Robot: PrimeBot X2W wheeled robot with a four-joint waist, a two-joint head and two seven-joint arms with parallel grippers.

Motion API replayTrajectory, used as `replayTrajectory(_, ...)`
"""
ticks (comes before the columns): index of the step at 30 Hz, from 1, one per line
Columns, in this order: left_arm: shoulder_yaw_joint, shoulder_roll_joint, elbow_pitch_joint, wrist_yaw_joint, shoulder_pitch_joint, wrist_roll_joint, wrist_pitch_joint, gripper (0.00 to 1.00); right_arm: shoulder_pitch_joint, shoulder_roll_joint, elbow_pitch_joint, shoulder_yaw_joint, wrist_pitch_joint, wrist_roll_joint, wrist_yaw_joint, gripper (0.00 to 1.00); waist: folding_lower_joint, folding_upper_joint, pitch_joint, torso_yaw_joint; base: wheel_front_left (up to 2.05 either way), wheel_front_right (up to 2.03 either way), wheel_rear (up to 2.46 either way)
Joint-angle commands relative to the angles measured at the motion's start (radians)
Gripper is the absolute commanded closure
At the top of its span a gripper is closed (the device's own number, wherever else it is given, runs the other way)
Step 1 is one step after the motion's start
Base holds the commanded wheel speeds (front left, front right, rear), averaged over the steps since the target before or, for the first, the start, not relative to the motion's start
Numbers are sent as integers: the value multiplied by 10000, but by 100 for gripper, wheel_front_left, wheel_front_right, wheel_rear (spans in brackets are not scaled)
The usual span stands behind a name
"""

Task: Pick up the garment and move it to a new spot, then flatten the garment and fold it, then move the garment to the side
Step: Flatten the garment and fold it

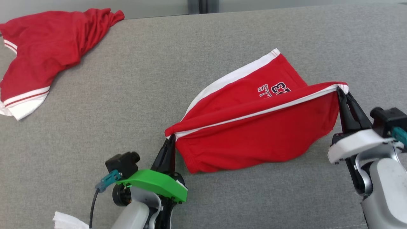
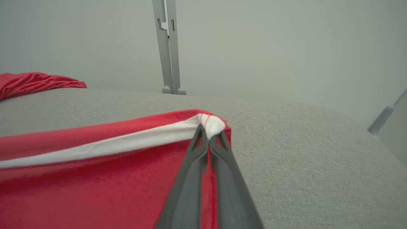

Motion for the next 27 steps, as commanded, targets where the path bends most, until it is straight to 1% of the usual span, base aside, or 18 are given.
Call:
replayTrajectory(1, -16, 27, 278, 152, -471, -49, -99, 100, -483, -214, 443, 80, 205, 34, -16, 100, 0, 0, 596, 487, 0, 0, 0)
replayTrajectory(5, -371, 19, 957, 383, -1358, -471, -200, 100, -1852, -454, 1650, 608, 522, 57, -16, 100, 0, 0, 923, 622, 0, 0, 0)
replayTrajectory(11, -983, 14, 1543, 708, -2240, -1101, -391, 100, -3465, -747, 3307, 1455, 891, 260, -15, 100, 0, 0, 1203, 763, 0, 0, 0)
replayTrajectory(18, -1428, 15, 1778, 926, -2737, -1691, -696, 100, -4729, -840, 4876, 1958, 831, 549, -15, 100, 0, 0, 1355, 896, 0, 0, 0)
replayTrajectory(23, -1679, 15, 1892, 961, -2974, -1984, -804, 100, -5438, -810, 5889, 2159, 701, 713, -15, 100, 0, 0, 1388, 975, 0, 0, 0)
replayTrajectory(24, -1742, 15, 1912, 967, -3031, -1969, -816, 100, -5586, -792, 6097, 2181, 641, 757, -16, 78, 0, 0, 1390, 989, 0, 0, 0)
replayTrajectory(25, -1792, 15, 1918, 964, -3065, -1955, -838, 100, -5691, -770, 6252, 2224, 585, 773, -15, 53, 0, 0, 1389, 999, 0, 0, 0)
replayTrajectory(26, -1822, 15, 1902, 987, -3074, -1961, -854, 100, -5798, -754, 6394, 2247, 522, 810, -15, 19, 0, 0, 1386, 1006, 0, 0, 0)
replayTrajectory(27, -1839, 16, 1852, 991, -3068, -1959, -870, 56, -5915, -731, 6560, 2322, 420, 846, -15, 0, 0, 0, 1379, 1012, 0, 0, 0)
